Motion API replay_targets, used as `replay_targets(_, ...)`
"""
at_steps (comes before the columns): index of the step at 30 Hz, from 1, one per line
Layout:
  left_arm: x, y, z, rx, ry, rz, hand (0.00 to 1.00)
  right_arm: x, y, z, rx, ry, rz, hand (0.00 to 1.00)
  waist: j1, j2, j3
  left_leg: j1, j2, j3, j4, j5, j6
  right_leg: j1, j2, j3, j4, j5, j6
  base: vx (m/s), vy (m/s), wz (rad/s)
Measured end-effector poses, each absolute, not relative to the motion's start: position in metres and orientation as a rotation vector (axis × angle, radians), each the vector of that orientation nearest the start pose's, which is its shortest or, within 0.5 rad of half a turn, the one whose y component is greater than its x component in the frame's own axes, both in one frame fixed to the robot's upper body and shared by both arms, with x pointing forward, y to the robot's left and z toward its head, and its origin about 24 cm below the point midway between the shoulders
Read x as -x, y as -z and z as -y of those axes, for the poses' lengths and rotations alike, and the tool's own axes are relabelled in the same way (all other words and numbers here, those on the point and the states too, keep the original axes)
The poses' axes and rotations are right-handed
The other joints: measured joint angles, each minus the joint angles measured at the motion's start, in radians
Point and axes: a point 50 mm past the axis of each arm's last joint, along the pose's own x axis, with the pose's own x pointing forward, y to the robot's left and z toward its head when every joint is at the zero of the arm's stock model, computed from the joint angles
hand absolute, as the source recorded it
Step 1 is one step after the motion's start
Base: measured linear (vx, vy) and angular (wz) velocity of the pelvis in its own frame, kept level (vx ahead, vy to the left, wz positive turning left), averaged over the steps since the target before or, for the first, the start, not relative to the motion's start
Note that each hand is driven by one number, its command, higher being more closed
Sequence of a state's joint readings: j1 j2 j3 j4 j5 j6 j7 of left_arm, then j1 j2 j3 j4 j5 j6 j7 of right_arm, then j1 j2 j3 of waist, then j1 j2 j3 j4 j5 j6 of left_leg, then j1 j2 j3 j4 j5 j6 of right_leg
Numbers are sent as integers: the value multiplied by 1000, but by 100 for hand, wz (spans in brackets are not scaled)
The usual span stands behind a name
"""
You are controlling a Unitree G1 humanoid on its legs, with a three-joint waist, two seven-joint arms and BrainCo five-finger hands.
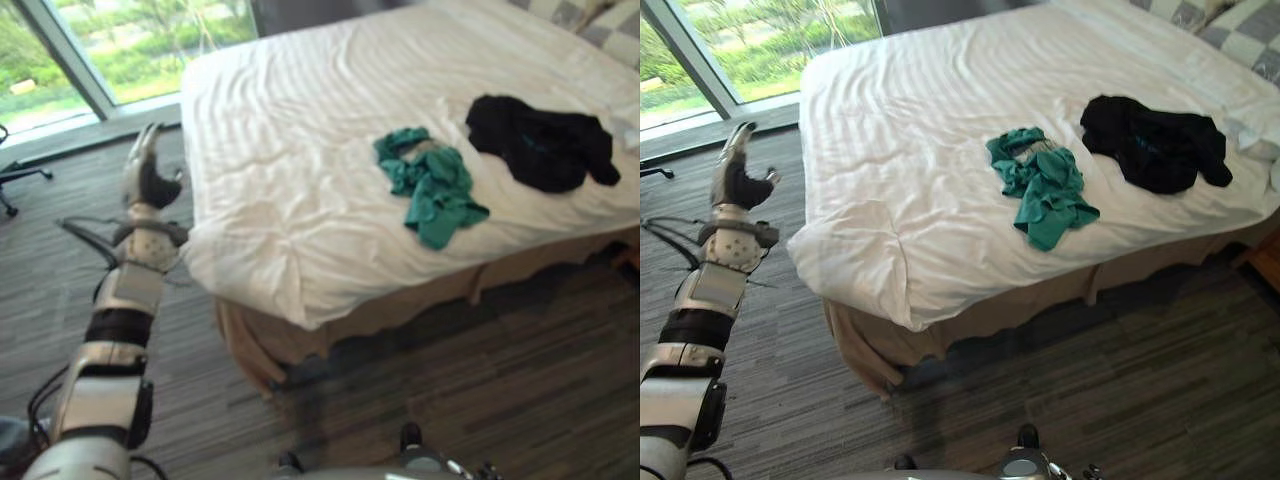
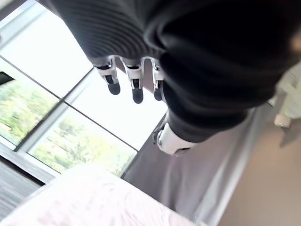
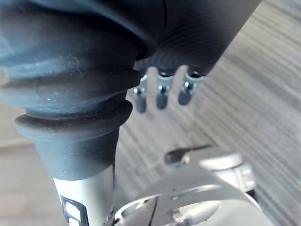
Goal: Tidy the bed and pick cloth on bed and put in laundry
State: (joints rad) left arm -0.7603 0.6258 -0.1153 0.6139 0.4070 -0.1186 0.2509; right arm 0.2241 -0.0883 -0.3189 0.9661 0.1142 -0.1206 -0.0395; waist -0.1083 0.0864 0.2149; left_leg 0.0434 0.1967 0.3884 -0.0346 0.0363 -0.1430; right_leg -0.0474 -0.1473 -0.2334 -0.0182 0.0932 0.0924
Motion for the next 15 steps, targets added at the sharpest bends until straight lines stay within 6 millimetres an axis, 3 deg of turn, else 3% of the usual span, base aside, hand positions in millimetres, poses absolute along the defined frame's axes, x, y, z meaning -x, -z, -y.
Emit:
replay_targets(3, -379, -207, -248, -1045, -283, 343, 0, -69, 152, 236, -126, 503, -982, 0, -16, -6, 43, -41, 0, 2, 10, 6, 4, -67, -6, 19, 41, -1, -2, 5, -3, -5)
replay_targets(9, -389, -226, -245, -1084, -286, 335, 0, -94, 148, 229, -164, 495, -914, 0, -14, -25, 123, -140, -1, 18, 41, 8, 7, -179, -14, 40, 78, -1, -3, -5, 3, -4)
replay_targets(15, -397, -252, -255, -1123, -355, 309, 0, -114, 142, 224, -191, 496, -840, 0, -15, -43, 192, -227, -1, 22, 43, 19, 13, -271, -15, 45, 87, 9, -14, -3, -1, -1)
